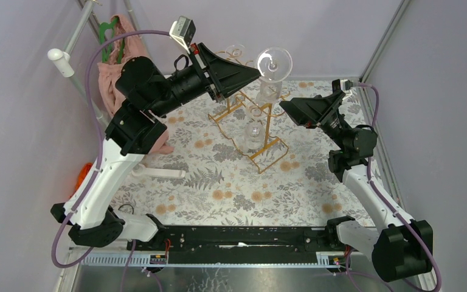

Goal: Take the wine glass off the wine glass rack

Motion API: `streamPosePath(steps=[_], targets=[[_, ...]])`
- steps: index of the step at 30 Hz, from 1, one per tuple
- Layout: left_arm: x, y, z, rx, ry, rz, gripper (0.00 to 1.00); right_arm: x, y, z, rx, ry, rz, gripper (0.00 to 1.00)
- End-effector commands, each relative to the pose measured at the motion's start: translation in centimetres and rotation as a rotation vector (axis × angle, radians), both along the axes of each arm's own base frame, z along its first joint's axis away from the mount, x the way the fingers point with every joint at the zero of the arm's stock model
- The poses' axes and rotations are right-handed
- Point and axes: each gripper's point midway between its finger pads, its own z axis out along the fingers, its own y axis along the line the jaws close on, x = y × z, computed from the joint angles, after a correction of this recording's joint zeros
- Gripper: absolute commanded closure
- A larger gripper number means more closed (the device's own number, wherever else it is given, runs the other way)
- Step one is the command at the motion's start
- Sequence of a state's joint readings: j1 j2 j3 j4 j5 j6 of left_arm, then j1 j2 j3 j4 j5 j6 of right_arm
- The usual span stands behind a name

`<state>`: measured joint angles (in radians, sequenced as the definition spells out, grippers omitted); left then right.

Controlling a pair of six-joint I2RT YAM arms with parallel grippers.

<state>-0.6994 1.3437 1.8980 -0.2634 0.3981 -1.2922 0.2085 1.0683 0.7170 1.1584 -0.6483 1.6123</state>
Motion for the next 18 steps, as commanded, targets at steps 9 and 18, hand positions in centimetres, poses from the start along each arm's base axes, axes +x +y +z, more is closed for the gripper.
streamPosePath(steps=[9,18], targets=[[-1.4,-0.3,3.7,-0.097,-0.090,-0.020,1.00,-0.9,-0.9,1.3,0.124,-0.079,0.032,0.17],[-1.8,-0.3,2.8,-0.106,-0.080,-0.022,1.00,-0.7,-2.2,1.2,0.274,-0.100,0.065,0.17]])
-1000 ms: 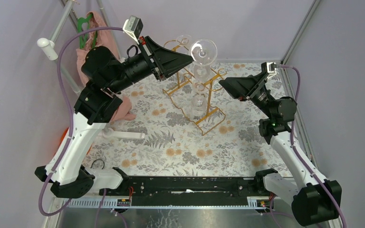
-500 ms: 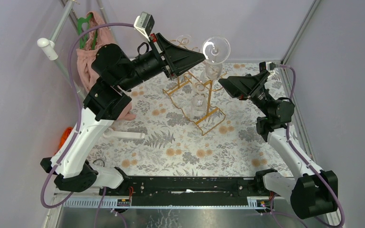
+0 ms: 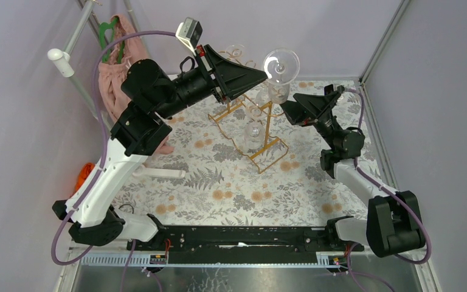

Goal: Take the wine glass off the wine glass rack

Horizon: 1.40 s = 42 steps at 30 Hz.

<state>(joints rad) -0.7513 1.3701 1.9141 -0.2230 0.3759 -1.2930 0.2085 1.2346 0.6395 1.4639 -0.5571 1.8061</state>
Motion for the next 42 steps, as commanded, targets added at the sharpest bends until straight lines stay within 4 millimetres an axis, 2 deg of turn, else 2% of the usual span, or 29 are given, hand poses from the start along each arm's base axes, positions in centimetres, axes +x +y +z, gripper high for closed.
streamPosePath(steps=[1,10,15,19,30,35,42], targets=[[-1.1,1.1,2.1,-0.085,-0.061,0.008,1.00,-3.1,-1.5,3.1,0.113,-0.190,-0.002,0.17],[-0.8,0.5,1.0,-0.088,-0.043,-0.006,1.00,-4.8,-2.3,5.0,0.142,-0.263,-0.036,0.18],[-0.5,0.2,0.6,-0.094,-0.036,-0.014,1.00,-4.9,-2.4,5.2,0.151,-0.255,-0.022,0.19],[-0.2,0.0,0.2,-0.095,-0.029,-0.008,1.00,-5.8,-2.7,5.7,0.169,-0.268,-0.021,0.19],[1.4,1.0,-0.3,-0.067,-0.031,0.116,1.00,-11.2,-4.5,8.7,0.244,-0.378,-0.015,0.24],[2.5,1.2,-1.3,-0.041,-0.012,0.177,1.00,-13.5,-5.0,9.7,0.260,-0.430,-0.005,0.27],[4.0,-0.5,-3.4,-0.005,0.029,0.162,1.00,-15.1,-5.0,10.3,0.243,-0.458,0.005,0.40]])
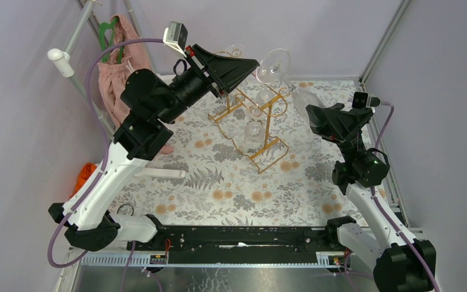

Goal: Take the wine glass off the wine glass rack

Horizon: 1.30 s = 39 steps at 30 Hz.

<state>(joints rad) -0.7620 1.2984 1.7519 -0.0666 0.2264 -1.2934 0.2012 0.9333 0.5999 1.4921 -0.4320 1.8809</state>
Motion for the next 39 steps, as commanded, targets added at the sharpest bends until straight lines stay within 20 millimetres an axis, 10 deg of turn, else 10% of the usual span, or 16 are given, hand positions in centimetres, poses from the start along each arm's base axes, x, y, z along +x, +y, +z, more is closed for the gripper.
streamPosePath(steps=[1,11,15,26,39], targets=[[2.5,-1.8,-3.4,0.074,0.053,0.026,1.00,-6.1,-1.1,2.9,0.046,-0.242,0.018,0.43],[1.9,-1.9,-3.3,0.063,0.035,0.000,1.00,-4.9,-0.3,2.2,-0.021,-0.172,-0.014,0.74],[1.7,-1.5,-3.3,0.068,0.026,0.012,1.00,-3.5,0.2,1.3,-0.058,-0.109,-0.030,1.00],[1.7,-0.7,-3.9,0.088,0.007,0.053,0.98,-3.2,0.7,1.4,-0.157,-0.102,-0.146,1.00],[1.7,0.4,-4.4,0.111,-0.010,0.112,0.57,-4.3,0.1,2.8,-0.295,-0.126,-0.365,1.00]])
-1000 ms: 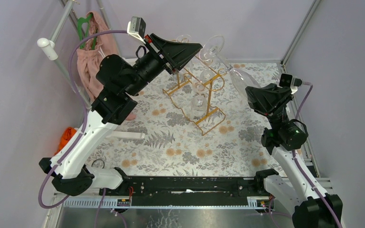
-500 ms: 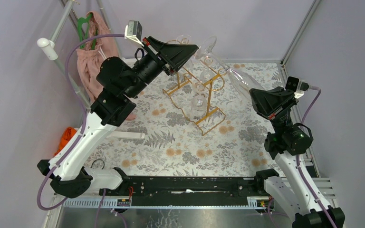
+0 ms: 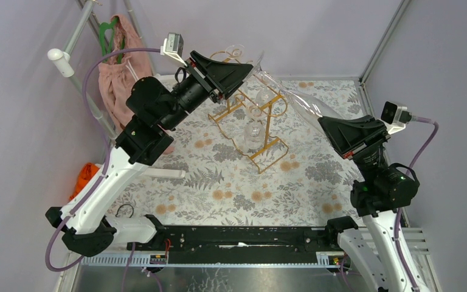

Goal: Take the wine glass off the wine glass rack

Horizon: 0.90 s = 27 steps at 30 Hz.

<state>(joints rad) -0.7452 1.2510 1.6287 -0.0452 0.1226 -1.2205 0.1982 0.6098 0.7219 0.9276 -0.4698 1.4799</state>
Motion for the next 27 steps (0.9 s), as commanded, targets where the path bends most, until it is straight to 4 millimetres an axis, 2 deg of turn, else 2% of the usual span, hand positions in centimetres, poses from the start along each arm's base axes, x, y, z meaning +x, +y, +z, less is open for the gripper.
streamPosePath(steps=[1,7,15,19,23,27], targets=[[-0.8,-0.4,-1.3,0.064,-0.014,-0.021,0.55,-0.2,0.1,0.6,-0.093,-0.019,-0.102,1.00],[-0.3,0.3,-1.6,0.094,-0.025,0.035,0.44,-0.7,-0.7,1.3,-0.179,-0.020,-0.236,1.00],[1.3,1.9,-2.1,0.156,-0.022,0.172,0.42,-1.2,-2.1,2.2,-0.280,0.008,-0.401,1.00],[2.4,3.1,-3.0,0.226,-0.010,0.267,0.42,-1.2,-3.1,2.5,-0.350,0.034,-0.495,1.00],[3.8,4.3,-4.3,0.349,-0.014,0.369,0.43,-0.7,-4.8,2.8,-0.437,0.076,-0.630,1.00],[4.7,5.2,-5.9,0.463,-0.025,0.434,0.43,1.5,-6.5,2.0,-0.559,0.177,-0.755,1.00]])
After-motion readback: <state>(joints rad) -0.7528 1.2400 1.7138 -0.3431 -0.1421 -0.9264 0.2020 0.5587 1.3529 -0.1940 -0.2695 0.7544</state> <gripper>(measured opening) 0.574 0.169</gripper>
